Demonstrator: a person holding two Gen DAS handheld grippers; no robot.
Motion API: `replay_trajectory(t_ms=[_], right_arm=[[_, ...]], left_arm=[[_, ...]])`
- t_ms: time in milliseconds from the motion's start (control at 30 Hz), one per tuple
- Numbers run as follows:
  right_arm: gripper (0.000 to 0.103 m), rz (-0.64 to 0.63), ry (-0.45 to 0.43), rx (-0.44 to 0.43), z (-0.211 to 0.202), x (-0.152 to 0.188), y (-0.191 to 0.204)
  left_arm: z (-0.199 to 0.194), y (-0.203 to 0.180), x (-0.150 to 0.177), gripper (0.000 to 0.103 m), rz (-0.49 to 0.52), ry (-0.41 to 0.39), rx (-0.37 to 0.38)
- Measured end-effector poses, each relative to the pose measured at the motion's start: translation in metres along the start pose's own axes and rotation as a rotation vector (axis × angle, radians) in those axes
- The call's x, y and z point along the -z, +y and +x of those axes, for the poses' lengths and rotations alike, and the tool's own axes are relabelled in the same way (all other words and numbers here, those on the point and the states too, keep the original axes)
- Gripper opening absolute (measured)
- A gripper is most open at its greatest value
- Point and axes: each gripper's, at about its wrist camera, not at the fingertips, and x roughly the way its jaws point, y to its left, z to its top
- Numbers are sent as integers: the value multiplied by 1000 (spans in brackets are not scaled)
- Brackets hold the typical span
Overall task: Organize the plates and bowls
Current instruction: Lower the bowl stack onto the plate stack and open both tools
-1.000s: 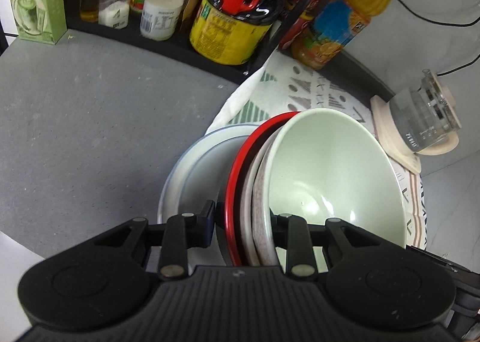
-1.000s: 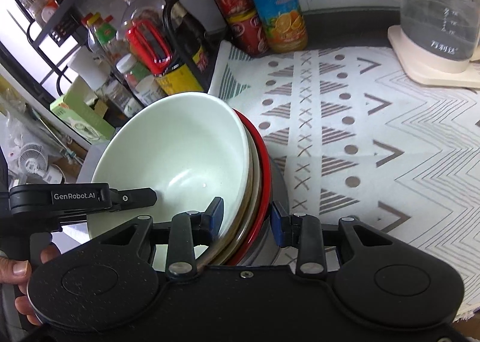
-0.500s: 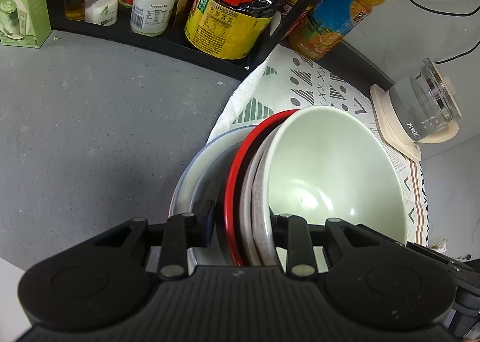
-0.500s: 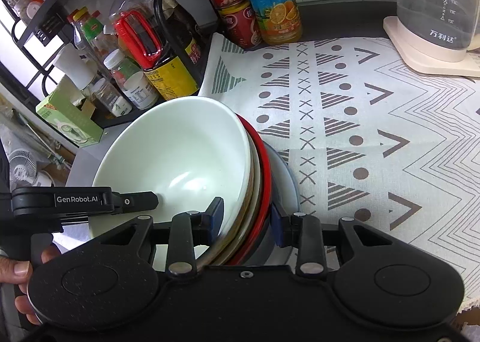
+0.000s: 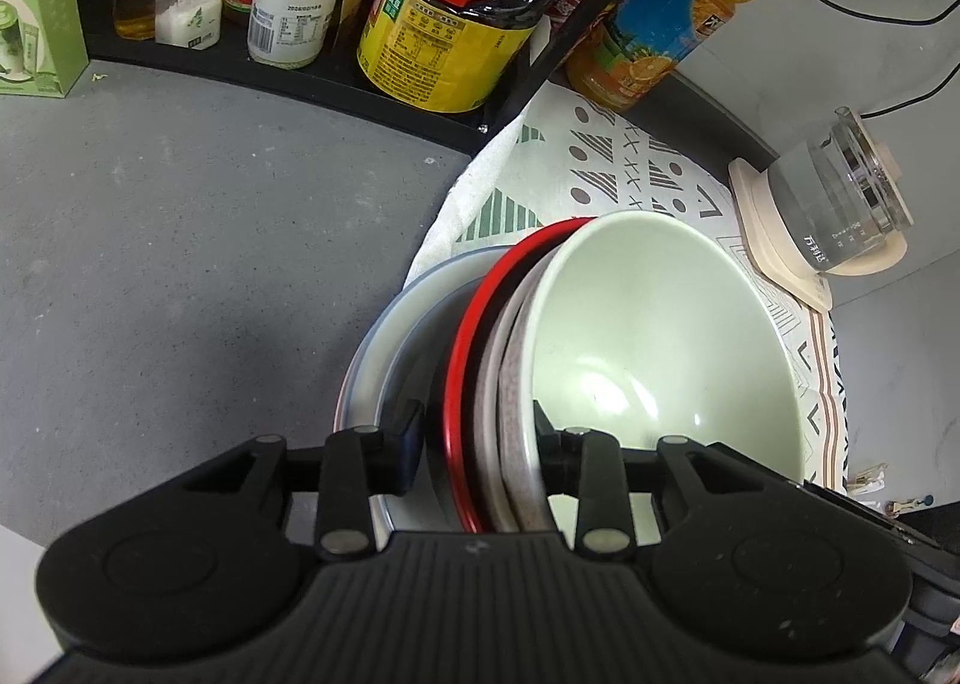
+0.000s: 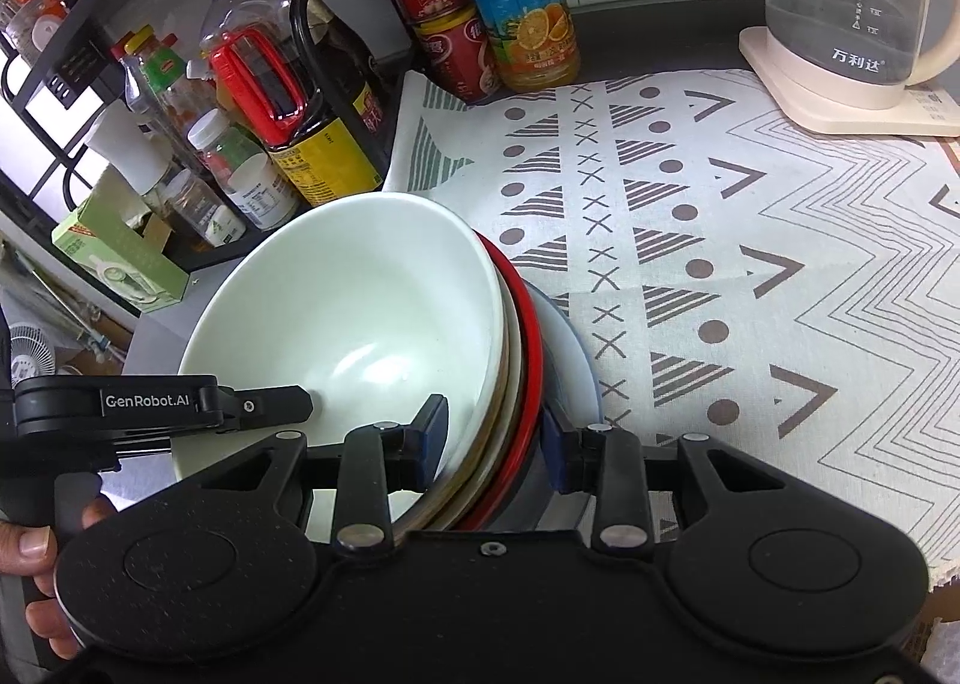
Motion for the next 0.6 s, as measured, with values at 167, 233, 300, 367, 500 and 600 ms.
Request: replay_trajectory(t_ms=[167,233,300,367,500,600], right_arm=[[58,-9,-57,18,-16,2,2],[65,-2,-95,17,-26,1,-1],[74,12,-140,24,-37,1,-7],[80,22,-175,41,-48,1,-13],[89,40,-246,75,-73,7,-28],[93,44,-295,103,-93,18,-39]], left_arm=[[-15,0,-4,53,-3,-50,-26],[-22,-1,-4,63,-3,-74,-51],[-28,-4,-4,72,2,-90,-70],[-34,-7,-3,74,6,-105,-73],[-45,-19,5,75,16,-124,-69],[-56,-32,17,75,20,-154,-68]])
